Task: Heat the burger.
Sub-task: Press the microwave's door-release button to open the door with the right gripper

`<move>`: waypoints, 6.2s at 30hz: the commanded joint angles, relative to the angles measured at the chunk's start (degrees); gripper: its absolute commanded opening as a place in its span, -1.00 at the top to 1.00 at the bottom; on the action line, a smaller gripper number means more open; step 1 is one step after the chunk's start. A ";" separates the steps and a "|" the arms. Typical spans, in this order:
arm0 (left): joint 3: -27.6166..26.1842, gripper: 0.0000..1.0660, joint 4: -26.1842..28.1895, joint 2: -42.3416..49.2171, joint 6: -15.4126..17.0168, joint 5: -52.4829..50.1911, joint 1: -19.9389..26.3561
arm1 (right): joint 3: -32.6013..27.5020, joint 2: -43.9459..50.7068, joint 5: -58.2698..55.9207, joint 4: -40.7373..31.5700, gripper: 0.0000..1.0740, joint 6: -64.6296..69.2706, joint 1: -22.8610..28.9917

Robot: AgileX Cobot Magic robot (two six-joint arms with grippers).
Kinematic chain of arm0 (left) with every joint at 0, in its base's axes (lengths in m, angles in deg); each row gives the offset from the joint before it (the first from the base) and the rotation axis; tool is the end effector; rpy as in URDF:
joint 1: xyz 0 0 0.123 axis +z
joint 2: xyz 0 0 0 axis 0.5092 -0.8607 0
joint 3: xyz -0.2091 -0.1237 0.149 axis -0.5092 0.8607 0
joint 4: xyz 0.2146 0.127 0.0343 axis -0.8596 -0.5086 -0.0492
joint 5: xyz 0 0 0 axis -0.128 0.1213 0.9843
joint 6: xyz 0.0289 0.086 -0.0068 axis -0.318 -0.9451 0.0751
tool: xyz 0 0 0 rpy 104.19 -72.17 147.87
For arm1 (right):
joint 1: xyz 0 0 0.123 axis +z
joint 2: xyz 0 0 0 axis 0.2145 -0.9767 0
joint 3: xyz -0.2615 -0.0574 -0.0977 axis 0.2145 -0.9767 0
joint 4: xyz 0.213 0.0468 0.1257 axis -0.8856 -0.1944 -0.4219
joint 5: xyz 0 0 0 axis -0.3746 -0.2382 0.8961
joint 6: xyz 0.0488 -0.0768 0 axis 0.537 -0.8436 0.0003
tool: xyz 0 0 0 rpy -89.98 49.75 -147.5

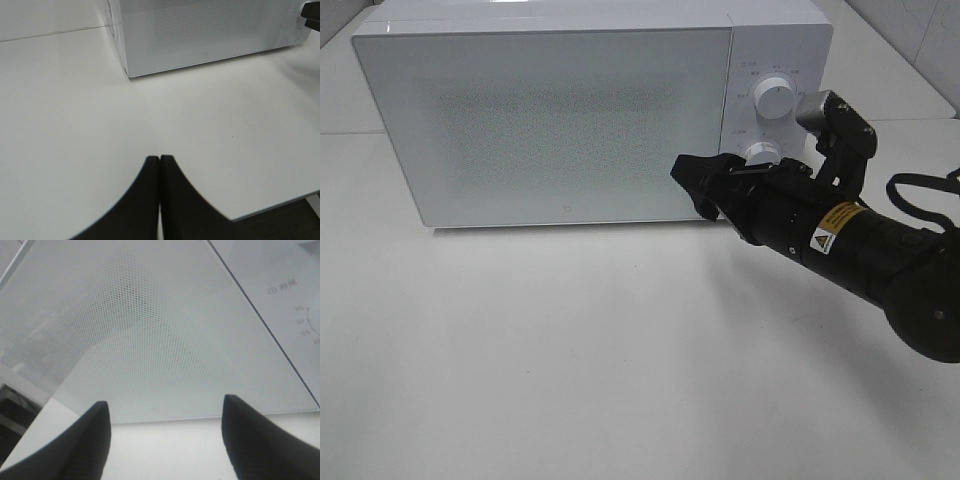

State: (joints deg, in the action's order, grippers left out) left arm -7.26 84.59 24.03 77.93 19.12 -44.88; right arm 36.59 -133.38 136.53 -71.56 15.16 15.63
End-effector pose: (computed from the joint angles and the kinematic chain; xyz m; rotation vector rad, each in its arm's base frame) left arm -0.0072 -0.0043 0.2787 0.3260 2.0088 -0.2040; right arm 0.2593 0.1537 0.1415 -0.0205 1.7908 0.9292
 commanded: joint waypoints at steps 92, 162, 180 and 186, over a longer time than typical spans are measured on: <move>0.11 1.00 0.23 1.15 0.46 -0.92 0.11 | 1.95 75.34 -127.54 -15.93 -0.05 -39.59 -24.12; 0.11 1.00 0.29 1.15 0.46 -0.92 0.11 | -0.17 107.26 -122.04 -15.13 -0.03 -42.69 -24.01; 0.11 1.00 0.29 1.15 0.46 -0.92 0.11 | 1.32 101.07 -111.50 -15.70 -0.03 -42.28 -24.01; 0.11 1.00 0.29 1.15 0.46 -0.92 0.11 | 1.15 94.08 -107.43 -15.70 -0.03 -42.28 -24.01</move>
State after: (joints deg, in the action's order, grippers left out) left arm -7.26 84.59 24.03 77.93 19.12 -44.88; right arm 37.45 -38.78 27.84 -86.97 -27.01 -8.32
